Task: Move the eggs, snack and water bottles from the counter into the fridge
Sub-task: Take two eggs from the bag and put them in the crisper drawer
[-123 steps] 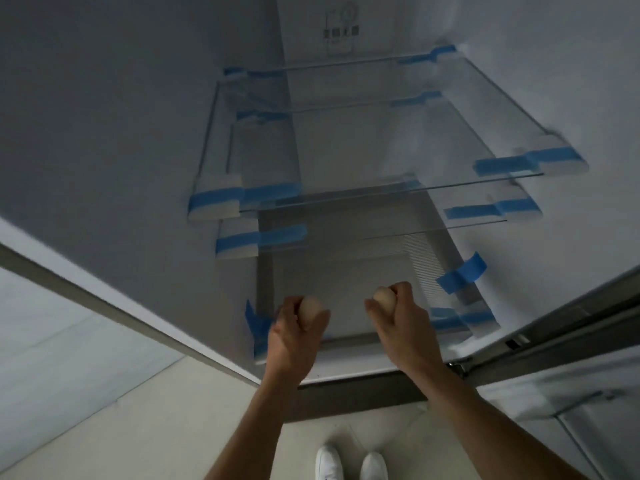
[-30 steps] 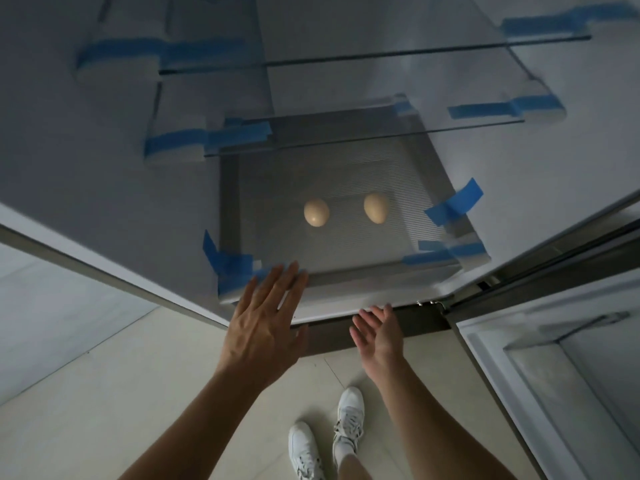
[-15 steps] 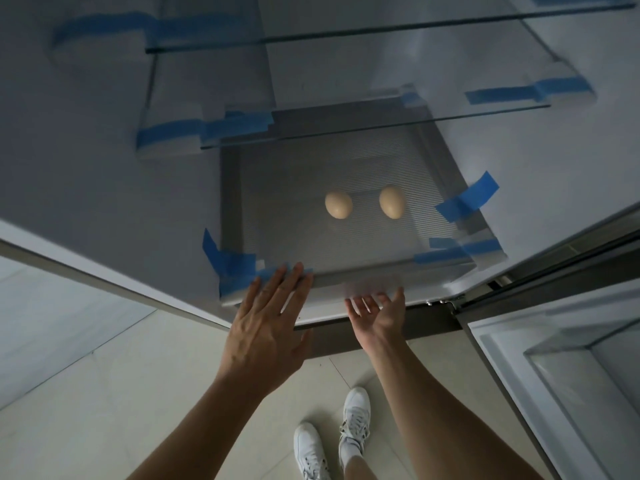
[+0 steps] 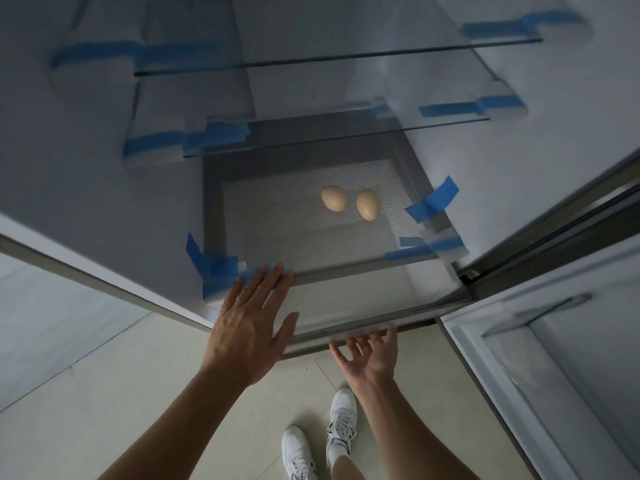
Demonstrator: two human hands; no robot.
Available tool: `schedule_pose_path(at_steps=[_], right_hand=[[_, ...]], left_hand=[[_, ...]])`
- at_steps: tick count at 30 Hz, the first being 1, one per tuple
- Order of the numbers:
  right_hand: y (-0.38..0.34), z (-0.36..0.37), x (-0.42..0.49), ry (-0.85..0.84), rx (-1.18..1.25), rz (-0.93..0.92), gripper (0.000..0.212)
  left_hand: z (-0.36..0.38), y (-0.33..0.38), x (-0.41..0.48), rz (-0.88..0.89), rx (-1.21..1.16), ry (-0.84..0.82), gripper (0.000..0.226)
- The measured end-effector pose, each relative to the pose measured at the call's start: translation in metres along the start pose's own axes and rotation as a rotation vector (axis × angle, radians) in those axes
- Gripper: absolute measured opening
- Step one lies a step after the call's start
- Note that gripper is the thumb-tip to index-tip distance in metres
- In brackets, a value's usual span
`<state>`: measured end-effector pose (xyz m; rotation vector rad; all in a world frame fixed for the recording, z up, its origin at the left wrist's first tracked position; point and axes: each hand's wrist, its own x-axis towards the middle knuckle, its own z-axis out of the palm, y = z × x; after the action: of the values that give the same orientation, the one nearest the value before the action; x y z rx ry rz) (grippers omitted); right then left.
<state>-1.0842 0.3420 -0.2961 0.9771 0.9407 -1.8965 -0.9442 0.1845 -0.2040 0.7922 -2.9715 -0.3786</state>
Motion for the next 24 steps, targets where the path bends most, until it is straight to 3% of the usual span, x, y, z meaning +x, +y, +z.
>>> schedule_pose_path(at_steps=[19,24], right_hand=[[0.014,-0.062,-0.040,0.179,0.031,-0.004,0.058],[0.012,-0.059,-0.046,0.262,-0.111,-0.047,0.051]], left_hand=[[-0.003,0.002,0.001,0.000,-0.009,0.012,0.067],[-0.005,0.003,0.001,-0.009,-0.025,0.013,0.067]])
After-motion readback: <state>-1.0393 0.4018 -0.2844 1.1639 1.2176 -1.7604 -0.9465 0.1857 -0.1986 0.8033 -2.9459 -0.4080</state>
